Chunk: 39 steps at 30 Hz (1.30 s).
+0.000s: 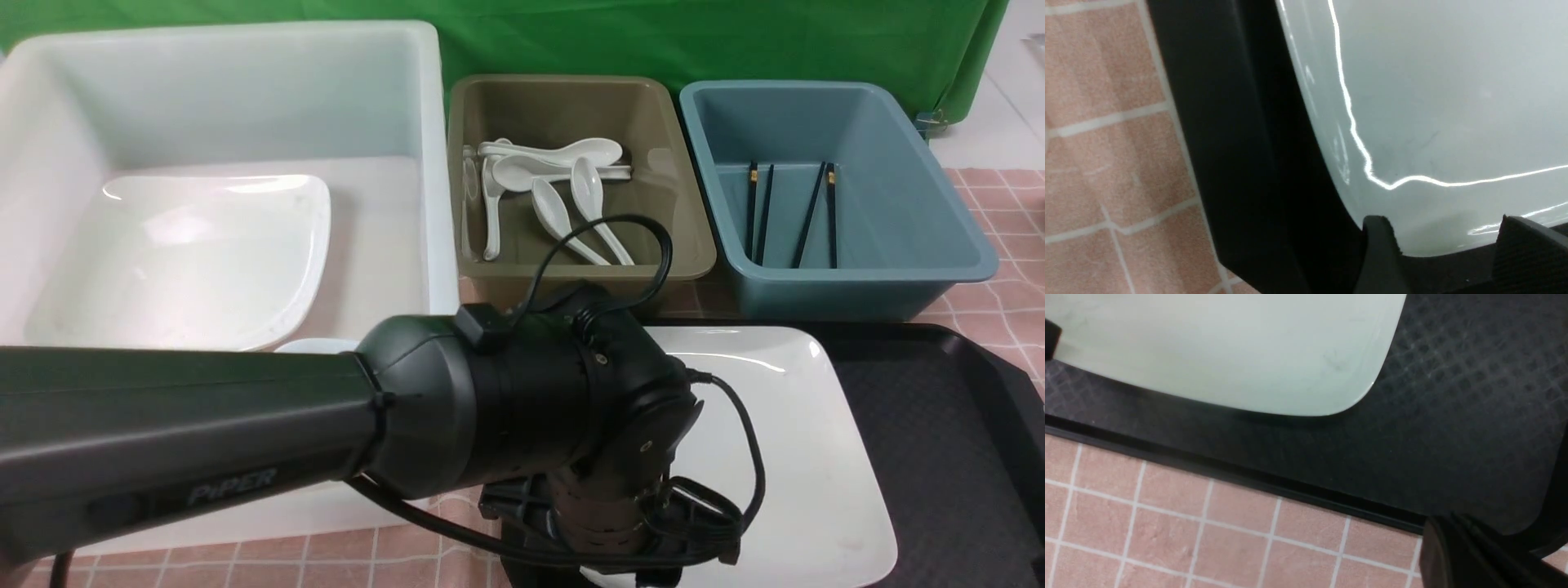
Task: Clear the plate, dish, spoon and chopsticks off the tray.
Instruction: Use the left arm to grab a plate from the dinner plate
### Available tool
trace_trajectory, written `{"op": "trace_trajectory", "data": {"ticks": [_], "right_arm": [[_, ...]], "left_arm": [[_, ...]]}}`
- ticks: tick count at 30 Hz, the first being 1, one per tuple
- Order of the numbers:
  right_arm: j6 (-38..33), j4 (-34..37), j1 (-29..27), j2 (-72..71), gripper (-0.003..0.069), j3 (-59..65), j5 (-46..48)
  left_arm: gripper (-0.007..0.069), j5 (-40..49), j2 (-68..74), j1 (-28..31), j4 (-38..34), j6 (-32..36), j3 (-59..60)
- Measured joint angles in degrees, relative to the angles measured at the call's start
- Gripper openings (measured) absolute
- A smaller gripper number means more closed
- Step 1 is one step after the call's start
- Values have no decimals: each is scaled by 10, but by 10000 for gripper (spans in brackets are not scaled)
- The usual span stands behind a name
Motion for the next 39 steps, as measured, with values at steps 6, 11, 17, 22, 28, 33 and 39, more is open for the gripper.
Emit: {"op": "trace_trajectory", "data": {"ticks": [6, 11, 17, 22, 28, 33, 39], "right_arm": [[0, 0, 0, 0, 30, 0, 0], [7, 0, 0, 0, 30, 0, 0], [8, 1, 0, 0, 30, 0, 0], [8, 7, 0, 0, 30, 0, 0], [8, 9, 0, -2, 30, 0, -3], [8, 9, 0, -37, 30, 0, -25], [8, 9, 0, -72, 30, 0, -38]], "left_arm": [[492, 16, 0, 2, -19, 0, 0], [577, 26, 2, 10, -28, -2, 0], [584, 7, 23, 27, -55, -5, 0], [562, -36, 29, 38, -85, 2, 0], [538, -133, 31, 39, -145, 43, 0], [521, -198, 32, 39, -185, 80, 0], [519, -182, 33, 36, -195, 79, 1]]}}
